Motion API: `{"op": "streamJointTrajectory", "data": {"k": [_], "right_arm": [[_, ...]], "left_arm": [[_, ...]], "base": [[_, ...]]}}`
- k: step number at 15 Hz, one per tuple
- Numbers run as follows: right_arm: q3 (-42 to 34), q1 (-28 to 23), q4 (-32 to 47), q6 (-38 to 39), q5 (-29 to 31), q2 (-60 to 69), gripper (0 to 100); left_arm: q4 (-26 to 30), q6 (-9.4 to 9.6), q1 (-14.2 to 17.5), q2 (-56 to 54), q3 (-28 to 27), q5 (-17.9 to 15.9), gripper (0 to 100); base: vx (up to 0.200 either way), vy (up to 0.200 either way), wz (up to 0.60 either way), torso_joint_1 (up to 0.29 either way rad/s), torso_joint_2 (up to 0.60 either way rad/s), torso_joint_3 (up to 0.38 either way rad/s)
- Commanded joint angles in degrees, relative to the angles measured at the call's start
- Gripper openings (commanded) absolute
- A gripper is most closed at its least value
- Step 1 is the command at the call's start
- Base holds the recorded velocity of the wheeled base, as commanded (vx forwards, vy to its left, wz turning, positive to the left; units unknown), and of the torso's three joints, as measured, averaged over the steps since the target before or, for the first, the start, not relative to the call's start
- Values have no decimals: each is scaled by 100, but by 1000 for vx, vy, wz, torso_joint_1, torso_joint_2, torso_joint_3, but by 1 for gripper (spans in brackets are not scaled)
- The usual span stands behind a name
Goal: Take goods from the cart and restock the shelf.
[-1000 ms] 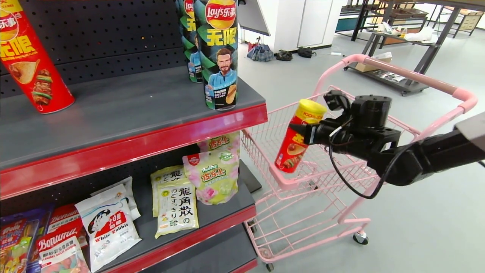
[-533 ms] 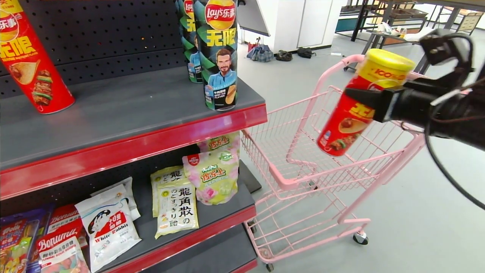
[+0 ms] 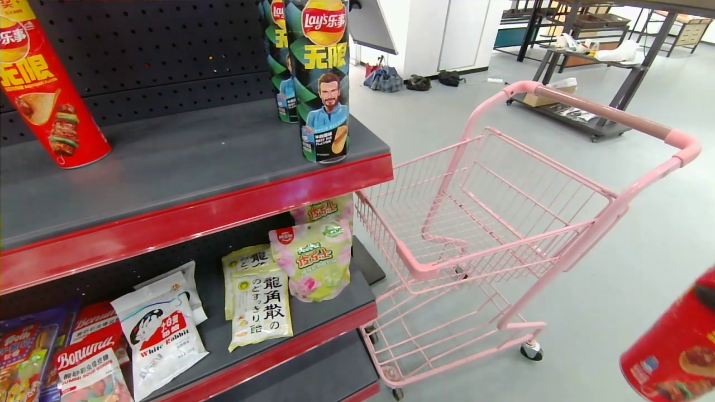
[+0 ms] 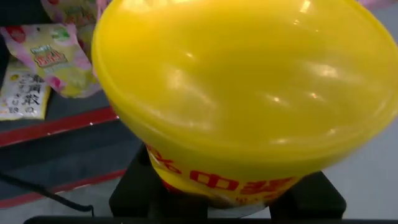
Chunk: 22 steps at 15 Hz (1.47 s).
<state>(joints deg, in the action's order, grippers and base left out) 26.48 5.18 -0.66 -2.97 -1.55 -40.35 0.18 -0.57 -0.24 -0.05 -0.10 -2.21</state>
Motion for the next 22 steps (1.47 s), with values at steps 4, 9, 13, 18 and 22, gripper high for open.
{"op": "streamJointTrajectory", "data": {"k": [4,9,13,18,22], "right_arm": [[-152,-184,154,-28,5,801,0],[-187,-167,154,-98,-3,792,0],[-187,-167,154,-168,-12,766,0],[-301,-167,145,-212,-3,774,0],[-301,-167,145,-221,-3,730,0]], "left_arm": [[-1,5,-2,5,1,1,100],[-1,5,-2,5,1,1,100],[-1,-4,-2,5,1,1,100],[-1,-4,-2,5,1,1,100],[-1,-4,-2,5,1,1,100]], "base": [[0,0,0,0,0,0],[0,0,0,95,-376,-266],[0,0,0,171,-531,-366],[0,0,0,209,-589,-377],[0,0,0,184,-465,-287]]}}
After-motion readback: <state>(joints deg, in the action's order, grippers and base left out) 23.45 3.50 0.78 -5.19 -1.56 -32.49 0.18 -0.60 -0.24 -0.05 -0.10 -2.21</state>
